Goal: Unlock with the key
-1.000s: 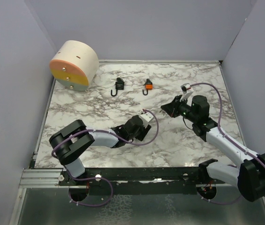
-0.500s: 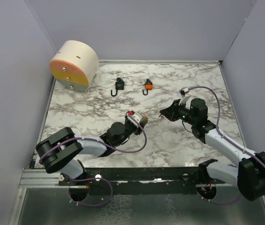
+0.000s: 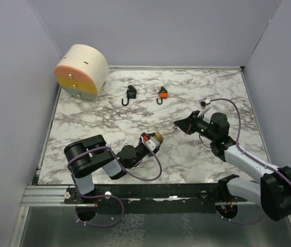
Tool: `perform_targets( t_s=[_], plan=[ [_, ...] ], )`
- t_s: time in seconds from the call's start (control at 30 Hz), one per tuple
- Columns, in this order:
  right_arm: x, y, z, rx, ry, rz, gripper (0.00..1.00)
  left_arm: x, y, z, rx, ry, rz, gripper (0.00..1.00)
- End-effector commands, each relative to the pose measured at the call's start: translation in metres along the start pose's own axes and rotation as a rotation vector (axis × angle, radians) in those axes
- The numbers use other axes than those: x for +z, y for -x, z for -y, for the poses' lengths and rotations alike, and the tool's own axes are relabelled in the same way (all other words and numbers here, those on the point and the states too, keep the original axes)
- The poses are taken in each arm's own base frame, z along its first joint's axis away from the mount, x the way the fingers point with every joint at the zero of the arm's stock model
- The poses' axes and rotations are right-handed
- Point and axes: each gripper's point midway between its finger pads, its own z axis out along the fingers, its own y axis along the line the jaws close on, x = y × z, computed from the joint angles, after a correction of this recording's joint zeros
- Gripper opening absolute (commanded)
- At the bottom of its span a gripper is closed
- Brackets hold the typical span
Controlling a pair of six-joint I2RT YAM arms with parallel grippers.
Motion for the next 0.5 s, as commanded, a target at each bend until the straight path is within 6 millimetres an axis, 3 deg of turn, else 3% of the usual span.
perform_targets(
  t_s=[0.0,0.3,0.47],
  plan=[
    [-0.002,0.012,-0.022,-0.028,0.09,0.074,0.01,0.007,0.084,-0.001,-0.033,0.014,0.317,0.0],
    [0.002,0.01,-0.046,-0.07,0.133,0.086,0.01,-0.001,0.097,0.005,-0.03,-0.028,0.354,0.0],
    [0.004,0.004,-0.054,-0.073,0.138,0.084,0.01,-0.008,0.114,0.001,-0.025,-0.02,0.398,0.0]
  ],
)
